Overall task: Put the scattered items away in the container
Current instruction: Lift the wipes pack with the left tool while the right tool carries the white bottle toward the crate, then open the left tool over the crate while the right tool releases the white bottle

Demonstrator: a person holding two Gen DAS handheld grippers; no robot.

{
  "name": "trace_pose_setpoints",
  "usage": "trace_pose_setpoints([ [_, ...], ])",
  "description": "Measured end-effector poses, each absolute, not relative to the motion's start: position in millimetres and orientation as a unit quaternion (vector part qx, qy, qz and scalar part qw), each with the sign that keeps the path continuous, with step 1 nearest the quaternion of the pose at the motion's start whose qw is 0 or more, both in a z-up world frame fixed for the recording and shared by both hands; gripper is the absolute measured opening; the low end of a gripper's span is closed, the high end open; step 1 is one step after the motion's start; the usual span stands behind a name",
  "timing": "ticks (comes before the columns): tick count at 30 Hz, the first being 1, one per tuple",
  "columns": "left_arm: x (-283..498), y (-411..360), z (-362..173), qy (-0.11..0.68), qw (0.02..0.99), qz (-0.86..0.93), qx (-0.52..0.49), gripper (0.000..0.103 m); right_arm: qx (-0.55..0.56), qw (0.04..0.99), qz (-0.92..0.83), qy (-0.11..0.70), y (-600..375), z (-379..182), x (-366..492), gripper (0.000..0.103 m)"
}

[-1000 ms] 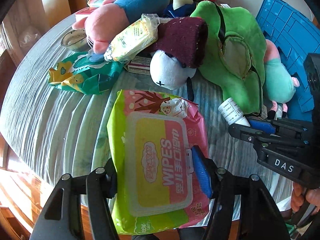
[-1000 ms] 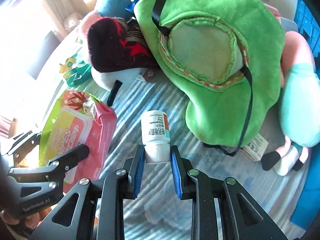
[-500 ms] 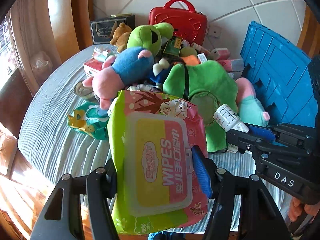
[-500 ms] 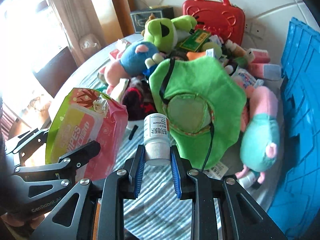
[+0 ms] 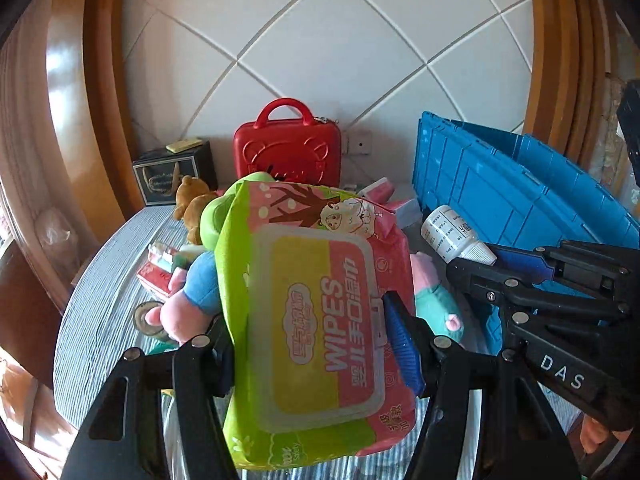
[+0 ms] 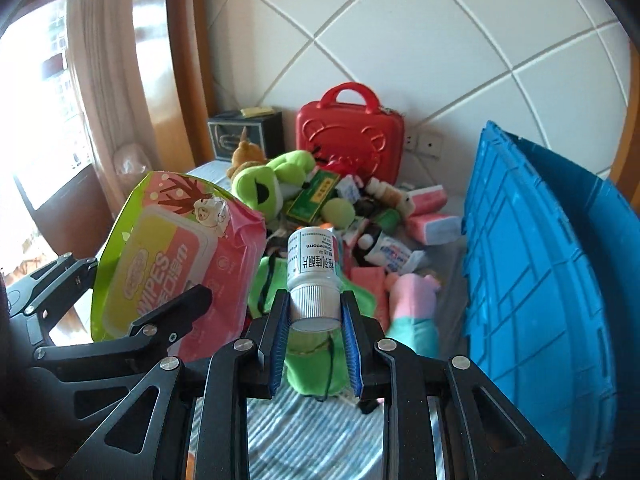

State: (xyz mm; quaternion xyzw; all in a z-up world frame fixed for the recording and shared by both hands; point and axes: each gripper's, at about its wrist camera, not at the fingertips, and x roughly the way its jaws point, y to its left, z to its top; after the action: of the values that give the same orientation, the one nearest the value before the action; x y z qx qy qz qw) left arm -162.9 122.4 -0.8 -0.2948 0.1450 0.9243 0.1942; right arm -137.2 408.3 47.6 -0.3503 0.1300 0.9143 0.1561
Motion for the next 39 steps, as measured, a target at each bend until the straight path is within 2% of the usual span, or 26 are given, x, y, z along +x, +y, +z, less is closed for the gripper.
trace_pose_setpoints([
  [12,-147.8,237.9,70.7,0.182,0.250,0.924,-0.227,0.061,-0.303,0.248,0.913,0.118,505.2,114.5,-73.8,0.024],
  [20,-132.5,373.9,130.2,0.155,0.293,0.923,-0.194,0.061,-0.292,0.289,0.907,0.091,628.5,129.3,-15.2,0.024],
  [24,-148.1,447.7,136.3,0.137,0.301,0.914,-0.236,0.061,-0.314,0.294,0.899,0.081,696.5,119.0,-3.0,0.024],
  [27,-166.1,497.6,113.0,0.148,0.287,0.902,-0.286,0.061,-0.345,0.293,0.888,0.084,745.1,98.7,-6.4,0.024],
  [31,-198.3,544.0,51.0,0.179,0.248,0.874,-0.378,0.061,-0.406,0.269,0.868,0.099,795.4,52.7,-22.0,0.024],
  [39,-242.4,571.2,-96.0,0.243,0.181,0.767,-0.566,0.061,-0.581,0.177,0.783,0.134,822.6,-80.8,-54.0,0.024],
])
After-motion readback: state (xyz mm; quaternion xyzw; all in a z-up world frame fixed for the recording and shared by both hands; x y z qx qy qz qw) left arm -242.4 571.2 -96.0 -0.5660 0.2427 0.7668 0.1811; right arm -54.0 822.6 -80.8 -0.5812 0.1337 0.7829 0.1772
